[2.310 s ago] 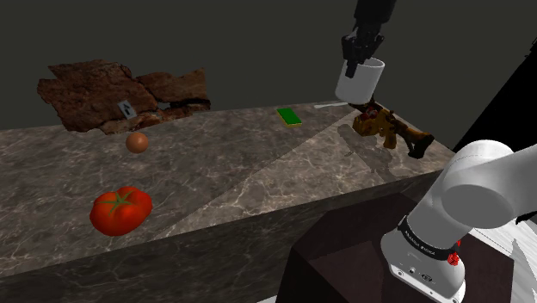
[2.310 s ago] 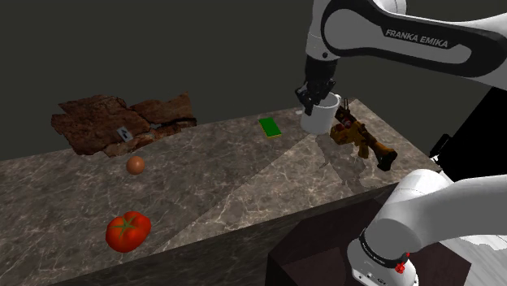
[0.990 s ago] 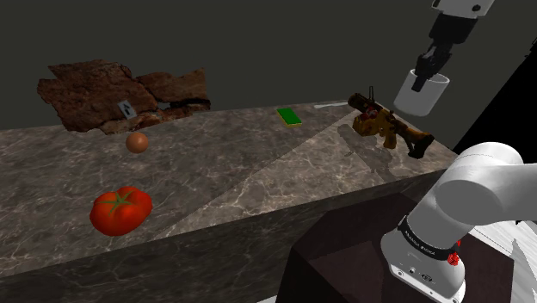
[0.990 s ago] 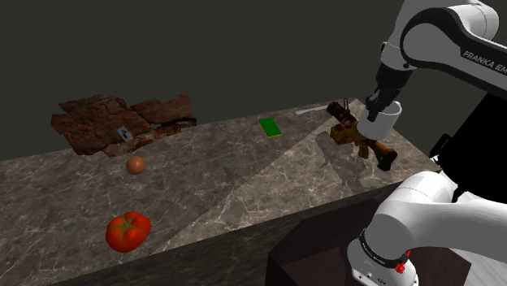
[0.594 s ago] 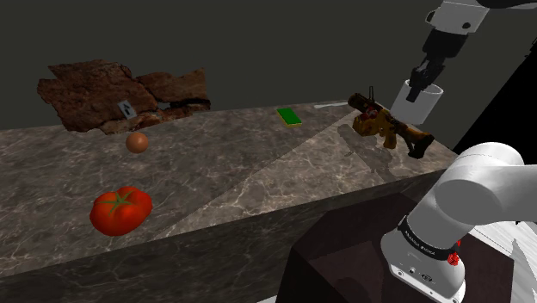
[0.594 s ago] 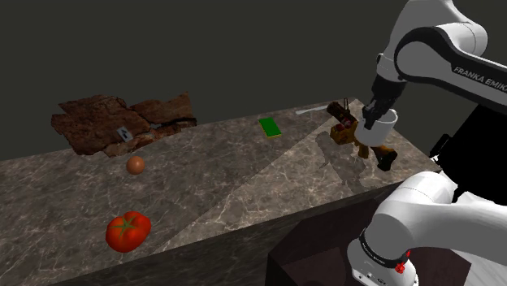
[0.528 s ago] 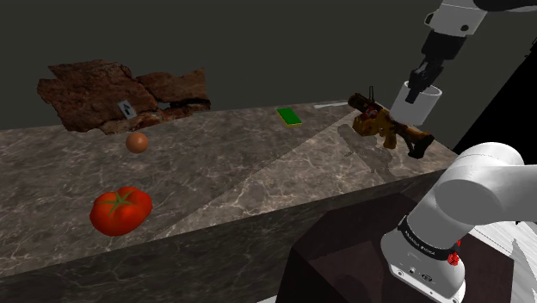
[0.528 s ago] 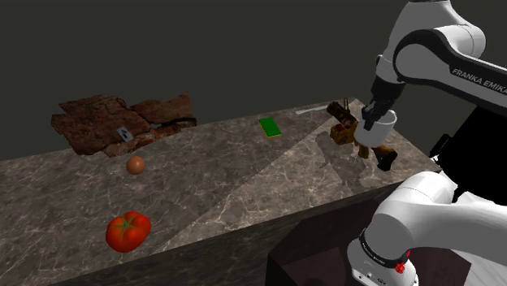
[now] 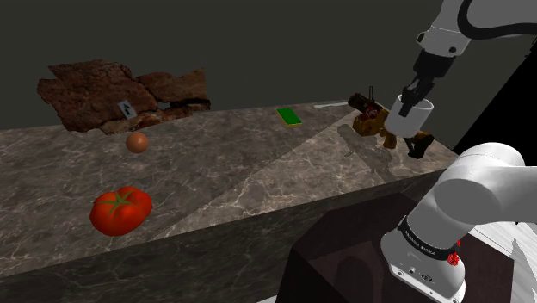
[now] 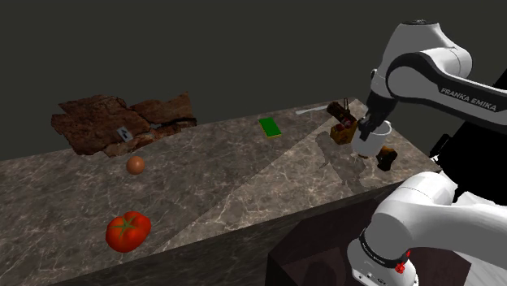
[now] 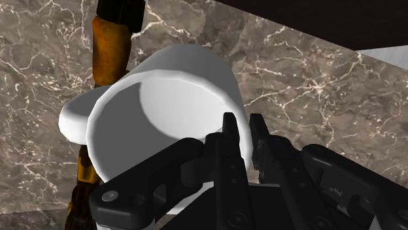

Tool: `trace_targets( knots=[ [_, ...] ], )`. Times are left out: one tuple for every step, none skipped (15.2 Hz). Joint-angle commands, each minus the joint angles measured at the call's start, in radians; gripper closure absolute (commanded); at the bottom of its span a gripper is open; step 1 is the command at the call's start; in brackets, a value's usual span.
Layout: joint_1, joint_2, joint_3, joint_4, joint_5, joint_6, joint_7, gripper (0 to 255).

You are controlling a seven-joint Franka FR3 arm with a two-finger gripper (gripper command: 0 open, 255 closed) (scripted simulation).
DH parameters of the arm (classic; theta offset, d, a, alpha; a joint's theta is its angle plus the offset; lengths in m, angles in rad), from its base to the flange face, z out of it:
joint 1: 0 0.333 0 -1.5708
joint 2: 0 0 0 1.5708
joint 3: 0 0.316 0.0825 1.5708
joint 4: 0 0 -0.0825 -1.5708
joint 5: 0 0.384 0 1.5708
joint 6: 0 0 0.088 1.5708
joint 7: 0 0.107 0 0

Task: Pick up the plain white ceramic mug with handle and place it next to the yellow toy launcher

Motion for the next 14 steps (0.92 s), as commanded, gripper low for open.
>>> trace_targets(
  knots=[
    [-0.003,-0.005,-0.007,-0.03,-0.007,0.025,0.002,255],
    [-0.006,-0.008,-0.01,-0.044,-0.011,0.037,0.003,255],
    [-0.008,-0.01,-0.014,-0.058,-0.015,0.048,0.003,255],
    [-0.01,-0.012,-0.018,-0.072,-0.019,0.06,0.003,255],
    [-0.012,-0.014,-0.022,-0.086,-0.023,0.072,0.004,255],
    [-0.015,-0.016,-0.027,-0.1,-0.028,0.084,0.004,255],
    [-0.017,-0.017,-0.031,-0.113,-0.032,0.096,0.004,255],
    [-0.02,-0.018,-0.035,-0.127,-0.037,0.108,0.004,255],
    [-0.022,-0.019,-0.04,-0.14,-0.042,0.121,0.005,255],
    [-0.025,-0.019,-0.045,-0.153,-0.046,0.133,0.005,255],
    [-0.027,-0.019,-0.049,-0.166,-0.051,0.146,0.005,255],
    [-0.03,-0.019,-0.054,-0.179,-0.057,0.159,0.005,255],
    [-0.033,-0.018,-0.059,-0.192,-0.062,0.172,0.006,255],
    [-0.035,-0.017,-0.064,-0.205,-0.067,0.186,0.006,255]
  ],
)
